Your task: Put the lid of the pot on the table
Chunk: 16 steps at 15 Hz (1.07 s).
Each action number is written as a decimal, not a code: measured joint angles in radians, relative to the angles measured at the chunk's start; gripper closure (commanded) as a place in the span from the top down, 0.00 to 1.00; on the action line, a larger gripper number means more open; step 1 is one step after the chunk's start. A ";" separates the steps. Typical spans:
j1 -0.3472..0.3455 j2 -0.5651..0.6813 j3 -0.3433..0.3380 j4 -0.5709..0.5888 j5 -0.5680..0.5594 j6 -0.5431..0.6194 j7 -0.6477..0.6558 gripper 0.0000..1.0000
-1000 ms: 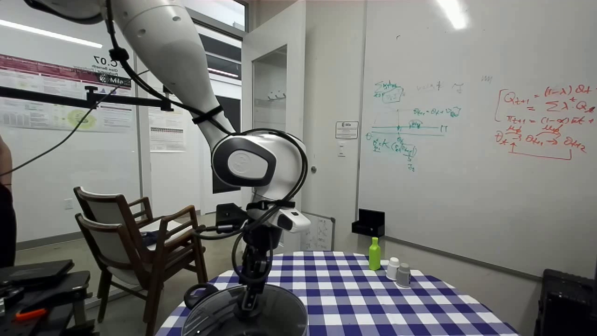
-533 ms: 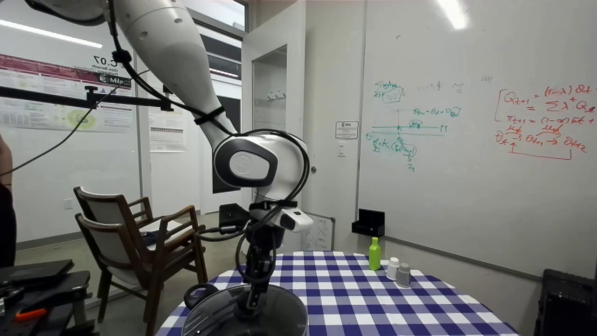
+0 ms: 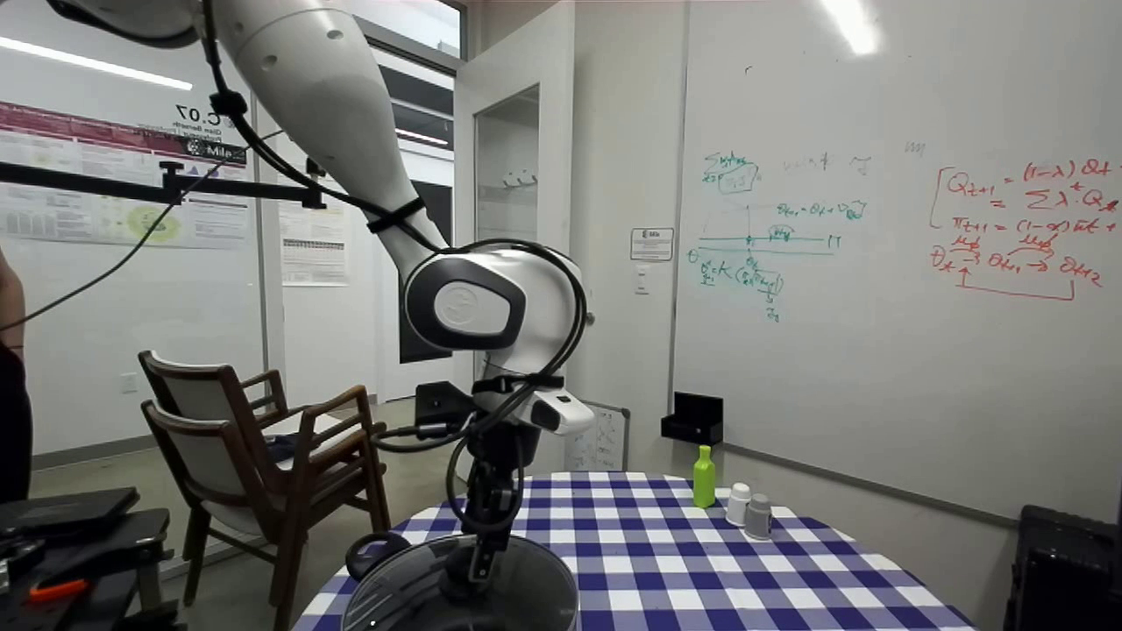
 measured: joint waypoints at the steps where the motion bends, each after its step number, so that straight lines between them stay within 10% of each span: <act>1: 0.000 0.000 -0.001 -0.002 -0.002 -0.001 0.000 1.00; 6: 0.000 0.006 -0.007 -0.016 -0.007 -0.005 0.000 1.00; 12: 0.000 0.018 -0.009 -0.021 -0.009 -0.004 0.000 0.43; 16: 0.001 0.001 -0.007 -0.020 -0.009 -0.021 0.000 0.25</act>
